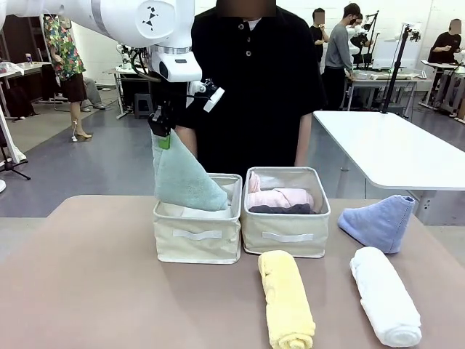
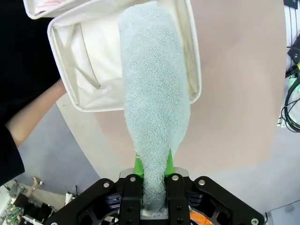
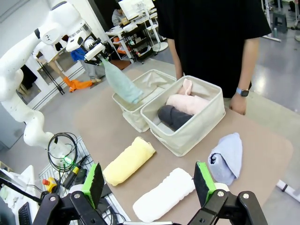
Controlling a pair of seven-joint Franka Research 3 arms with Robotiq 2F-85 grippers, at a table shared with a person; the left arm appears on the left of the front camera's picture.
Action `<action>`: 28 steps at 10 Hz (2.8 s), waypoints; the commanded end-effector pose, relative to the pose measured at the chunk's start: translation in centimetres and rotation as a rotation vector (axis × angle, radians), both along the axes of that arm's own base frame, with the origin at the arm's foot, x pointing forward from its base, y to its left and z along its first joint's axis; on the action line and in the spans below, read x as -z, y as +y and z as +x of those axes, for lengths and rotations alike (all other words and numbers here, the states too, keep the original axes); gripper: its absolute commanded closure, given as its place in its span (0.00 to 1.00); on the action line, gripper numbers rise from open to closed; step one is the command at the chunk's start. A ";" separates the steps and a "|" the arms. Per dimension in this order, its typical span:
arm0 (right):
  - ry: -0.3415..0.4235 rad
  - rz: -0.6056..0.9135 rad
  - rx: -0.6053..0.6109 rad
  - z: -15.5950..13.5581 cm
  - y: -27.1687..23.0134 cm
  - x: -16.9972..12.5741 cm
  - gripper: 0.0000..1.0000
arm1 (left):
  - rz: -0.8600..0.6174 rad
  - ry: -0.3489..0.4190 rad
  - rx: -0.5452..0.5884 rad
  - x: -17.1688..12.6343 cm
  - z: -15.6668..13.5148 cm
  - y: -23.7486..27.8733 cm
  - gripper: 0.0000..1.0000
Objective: Sort the towels based on their folding style.
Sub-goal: Pick up one triangle-folded towel and place it in the left Fabric basket.
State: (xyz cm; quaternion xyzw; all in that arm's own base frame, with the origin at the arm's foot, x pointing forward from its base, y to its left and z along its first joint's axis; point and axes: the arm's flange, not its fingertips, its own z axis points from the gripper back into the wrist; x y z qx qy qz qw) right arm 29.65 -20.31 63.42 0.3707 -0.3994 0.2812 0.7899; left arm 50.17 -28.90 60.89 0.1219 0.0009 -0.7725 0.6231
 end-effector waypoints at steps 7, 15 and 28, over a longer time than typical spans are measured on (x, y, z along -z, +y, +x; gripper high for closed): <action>-0.013 0.011 -0.010 0.1 0.0 0.1 0.00 | 0.014 0.050 0.072 2.2 1.8 -2.0 0.82; -0.013 0.011 -0.010 0.1 0.0 0.1 0.00 | 0.028 0.267 0.036 9.9 4.9 -1.4 0.82; -0.013 0.011 -0.010 0.1 0.0 0.1 0.00 | 0.033 0.257 -0.090 16.2 3.6 -1.5 0.82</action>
